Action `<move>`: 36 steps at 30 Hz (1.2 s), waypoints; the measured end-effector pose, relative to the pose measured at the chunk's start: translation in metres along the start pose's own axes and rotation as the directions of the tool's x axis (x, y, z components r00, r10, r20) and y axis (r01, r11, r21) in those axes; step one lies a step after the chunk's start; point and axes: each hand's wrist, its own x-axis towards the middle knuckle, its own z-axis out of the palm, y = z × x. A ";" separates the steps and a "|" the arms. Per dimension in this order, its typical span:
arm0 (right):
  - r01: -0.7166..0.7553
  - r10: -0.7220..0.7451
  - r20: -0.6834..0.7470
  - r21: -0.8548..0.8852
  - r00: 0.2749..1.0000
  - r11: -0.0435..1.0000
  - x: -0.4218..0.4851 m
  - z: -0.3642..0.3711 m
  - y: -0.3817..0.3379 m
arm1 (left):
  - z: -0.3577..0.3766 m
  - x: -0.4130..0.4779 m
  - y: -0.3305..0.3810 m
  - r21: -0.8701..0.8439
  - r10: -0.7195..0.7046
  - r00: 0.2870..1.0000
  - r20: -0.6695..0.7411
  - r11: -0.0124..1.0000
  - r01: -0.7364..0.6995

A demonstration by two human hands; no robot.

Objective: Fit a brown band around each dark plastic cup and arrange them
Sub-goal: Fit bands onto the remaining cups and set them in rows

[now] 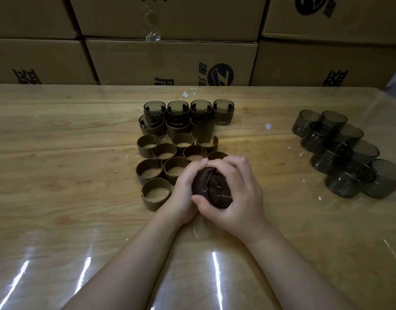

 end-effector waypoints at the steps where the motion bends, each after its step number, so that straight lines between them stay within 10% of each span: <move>1: 0.044 -0.044 0.009 -0.023 0.999 0.999 0.000 0.000 0.000 | -0.002 -0.001 0.001 -0.020 -0.024 1.000 0.007 0.999 0.024; 18: -0.122 0.131 0.091 -0.097 0.987 0.988 -0.002 0.003 0.004 | 0.011 0.001 0.010 -0.236 -0.125 0.991 0.056 0.962 0.135; 25: -0.533 0.537 0.040 0.197 0.843 0.823 -0.003 0.012 0.014 | 0.027 0.005 0.005 0.187 -0.096 0.994 -0.045 0.977 0.103; 36: -0.717 0.712 0.201 0.415 0.673 0.560 -0.001 0.013 0.024 | 0.032 -0.008 0.007 0.664 0.138 0.976 -0.166 0.748 0.007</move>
